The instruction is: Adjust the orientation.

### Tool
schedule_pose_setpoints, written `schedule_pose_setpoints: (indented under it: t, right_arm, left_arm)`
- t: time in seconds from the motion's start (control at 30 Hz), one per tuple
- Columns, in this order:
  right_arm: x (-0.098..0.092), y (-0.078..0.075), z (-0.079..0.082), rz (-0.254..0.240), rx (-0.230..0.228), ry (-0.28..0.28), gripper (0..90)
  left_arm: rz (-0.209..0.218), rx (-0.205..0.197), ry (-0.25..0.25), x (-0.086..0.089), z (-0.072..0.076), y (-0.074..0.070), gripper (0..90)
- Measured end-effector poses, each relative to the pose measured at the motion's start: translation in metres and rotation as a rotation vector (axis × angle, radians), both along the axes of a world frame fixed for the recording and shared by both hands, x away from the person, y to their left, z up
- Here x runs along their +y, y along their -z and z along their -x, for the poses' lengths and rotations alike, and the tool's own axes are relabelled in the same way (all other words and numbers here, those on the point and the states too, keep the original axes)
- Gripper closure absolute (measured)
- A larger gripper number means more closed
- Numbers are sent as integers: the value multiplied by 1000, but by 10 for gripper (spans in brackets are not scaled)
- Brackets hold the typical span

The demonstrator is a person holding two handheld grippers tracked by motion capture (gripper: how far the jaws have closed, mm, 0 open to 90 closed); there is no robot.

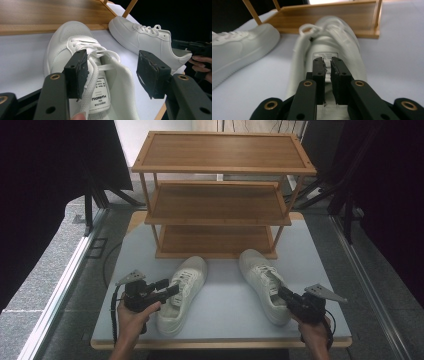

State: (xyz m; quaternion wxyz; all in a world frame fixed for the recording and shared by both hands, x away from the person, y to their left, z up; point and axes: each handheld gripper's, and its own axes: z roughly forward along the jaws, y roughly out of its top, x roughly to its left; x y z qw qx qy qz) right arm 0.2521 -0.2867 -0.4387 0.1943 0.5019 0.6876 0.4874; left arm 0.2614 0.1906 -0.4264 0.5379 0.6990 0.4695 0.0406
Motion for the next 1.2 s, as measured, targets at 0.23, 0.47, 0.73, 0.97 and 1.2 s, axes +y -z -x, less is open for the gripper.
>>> schedule_pose_setpoints:
  t: [0.23, 0.47, 0.73, 0.97, 1.2]
  right_arm:
    - [22, -17, 14, 8, -55, -76, 812]
    - [62, -10, 28, 101, -37, -209, 843]
    - [51, 9, 28, 172, 13, -139, 871]
    - [39, 10, 30, 151, 11, -140, 892]
    - [16, 8, 29, 135, 32, -89, 892]
  left_arm:
    - [1, 1, -3, 1, 0, 0, 421]
    - [3, -3, -2, 1, 1, -1, 421]
    - [8, -4, -3, 1, 2, -1, 421]
    - [10, -1, -3, 0, 3, -2, 419]
    - [18, 0, -3, 1, 4, -2, 420]
